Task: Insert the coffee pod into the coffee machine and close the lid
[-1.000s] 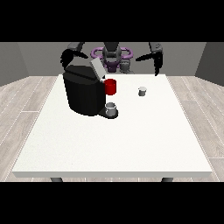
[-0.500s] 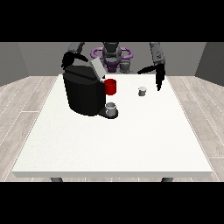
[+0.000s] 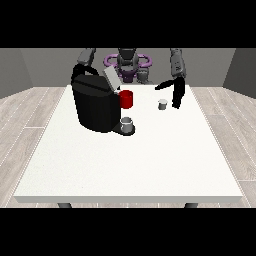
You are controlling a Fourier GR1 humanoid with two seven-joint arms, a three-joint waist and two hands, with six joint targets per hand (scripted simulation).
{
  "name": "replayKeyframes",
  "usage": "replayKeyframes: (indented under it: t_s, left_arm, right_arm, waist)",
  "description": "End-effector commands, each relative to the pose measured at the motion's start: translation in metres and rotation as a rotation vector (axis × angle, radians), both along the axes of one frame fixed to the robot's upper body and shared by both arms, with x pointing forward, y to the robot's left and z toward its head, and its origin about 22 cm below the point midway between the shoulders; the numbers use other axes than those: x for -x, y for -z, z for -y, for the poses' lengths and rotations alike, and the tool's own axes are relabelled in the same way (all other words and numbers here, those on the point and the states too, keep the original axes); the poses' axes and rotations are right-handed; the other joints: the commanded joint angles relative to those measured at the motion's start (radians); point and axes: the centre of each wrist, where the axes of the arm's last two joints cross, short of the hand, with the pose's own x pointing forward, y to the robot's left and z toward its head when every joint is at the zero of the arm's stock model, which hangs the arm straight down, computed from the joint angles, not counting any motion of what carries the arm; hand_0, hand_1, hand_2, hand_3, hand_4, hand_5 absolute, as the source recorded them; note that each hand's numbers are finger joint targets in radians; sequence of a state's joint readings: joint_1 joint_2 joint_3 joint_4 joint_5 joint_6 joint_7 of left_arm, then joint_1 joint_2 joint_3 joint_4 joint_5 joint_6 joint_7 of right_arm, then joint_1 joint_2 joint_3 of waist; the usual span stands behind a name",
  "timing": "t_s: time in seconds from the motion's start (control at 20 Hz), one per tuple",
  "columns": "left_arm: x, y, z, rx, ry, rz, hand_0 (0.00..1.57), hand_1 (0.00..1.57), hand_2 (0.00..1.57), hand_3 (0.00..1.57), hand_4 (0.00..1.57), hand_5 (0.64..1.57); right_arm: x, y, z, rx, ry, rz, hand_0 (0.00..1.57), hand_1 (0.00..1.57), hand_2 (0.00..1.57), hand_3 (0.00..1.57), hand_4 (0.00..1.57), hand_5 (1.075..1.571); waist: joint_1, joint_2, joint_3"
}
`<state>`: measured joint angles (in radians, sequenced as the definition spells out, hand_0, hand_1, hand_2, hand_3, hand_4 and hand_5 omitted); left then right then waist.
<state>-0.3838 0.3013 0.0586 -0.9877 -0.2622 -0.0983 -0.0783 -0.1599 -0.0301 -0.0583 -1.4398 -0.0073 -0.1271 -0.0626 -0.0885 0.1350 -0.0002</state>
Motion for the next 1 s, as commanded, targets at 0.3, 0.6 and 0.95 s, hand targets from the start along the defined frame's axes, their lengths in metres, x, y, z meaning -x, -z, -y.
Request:
replayKeyframes:
  t_s: [0.3, 0.6, 0.95]
  left_arm:
    - [-0.011, 0.012, -0.005, -0.127, -0.006, -0.074, 0.76, 0.76, 0.82, 0.51, 0.00, 1.571]
    - [-0.005, 0.018, -0.019, -0.288, 0.054, -0.064, 0.57, 0.57, 0.70, 0.41, 0.00, 1.571]
    - [-0.006, 0.032, -0.014, -0.328, 0.011, 0.003, 0.72, 0.72, 0.85, 0.62, 0.15, 1.571]
  right_arm:
    - [-0.011, 0.012, -0.010, 0.046, 0.029, -0.025, 0.00, 0.00, 0.00, 0.00, 0.41, 1.571]
    - [-0.009, 0.014, -0.008, 0.021, 0.024, -0.024, 0.00, 0.00, 0.00, 0.00, 0.43, 1.571]
    - [0.003, 0.024, -0.007, 0.047, -0.005, -0.052, 0.00, 0.00, 0.00, 0.00, 0.52, 1.571]
  waist:
    - [0.005, 0.012, 0.0001]
    - [-0.004, 0.009, 0.0002]
    - [-0.035, -0.007, 0.0000]
